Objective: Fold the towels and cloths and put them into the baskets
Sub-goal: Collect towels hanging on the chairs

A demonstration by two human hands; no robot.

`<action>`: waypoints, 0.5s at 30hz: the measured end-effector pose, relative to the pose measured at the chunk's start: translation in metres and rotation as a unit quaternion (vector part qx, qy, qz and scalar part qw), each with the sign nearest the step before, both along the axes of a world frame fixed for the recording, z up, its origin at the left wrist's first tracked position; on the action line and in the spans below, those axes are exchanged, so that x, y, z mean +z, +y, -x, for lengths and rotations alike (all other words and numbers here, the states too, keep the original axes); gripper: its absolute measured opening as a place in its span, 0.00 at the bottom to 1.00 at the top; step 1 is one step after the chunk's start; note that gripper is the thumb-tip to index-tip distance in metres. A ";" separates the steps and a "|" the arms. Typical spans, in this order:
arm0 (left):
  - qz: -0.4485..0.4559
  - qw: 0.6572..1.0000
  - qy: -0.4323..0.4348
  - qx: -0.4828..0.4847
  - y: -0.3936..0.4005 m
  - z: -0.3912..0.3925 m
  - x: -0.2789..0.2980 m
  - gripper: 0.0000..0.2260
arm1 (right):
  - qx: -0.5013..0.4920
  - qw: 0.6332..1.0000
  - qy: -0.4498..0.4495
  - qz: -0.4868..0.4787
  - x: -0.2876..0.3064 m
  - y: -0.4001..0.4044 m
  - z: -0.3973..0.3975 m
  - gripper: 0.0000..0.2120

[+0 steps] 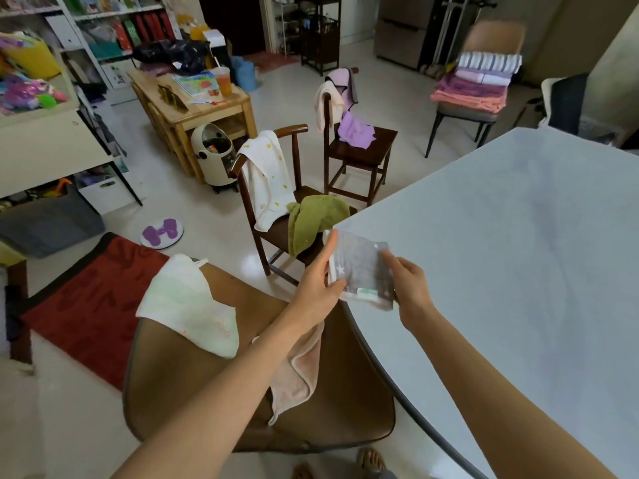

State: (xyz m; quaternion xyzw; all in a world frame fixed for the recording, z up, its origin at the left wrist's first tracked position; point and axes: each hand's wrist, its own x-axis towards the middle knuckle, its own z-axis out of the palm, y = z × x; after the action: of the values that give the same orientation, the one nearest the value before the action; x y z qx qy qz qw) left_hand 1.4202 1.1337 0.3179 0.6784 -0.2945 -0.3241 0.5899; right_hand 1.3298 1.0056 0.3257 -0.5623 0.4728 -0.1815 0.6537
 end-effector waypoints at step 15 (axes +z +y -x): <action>0.007 0.997 -0.013 -0.076 0.003 -0.009 -0.001 0.36 | 0.071 0.944 -0.088 -0.309 -0.006 -0.005 0.019 0.34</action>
State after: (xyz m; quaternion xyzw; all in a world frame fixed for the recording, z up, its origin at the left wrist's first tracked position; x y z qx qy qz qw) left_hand 1.4288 1.1362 0.3167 0.6541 -0.3550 -0.3572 0.5644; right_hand 1.3112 1.0002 0.3196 -0.3471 0.4049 -0.0283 0.8455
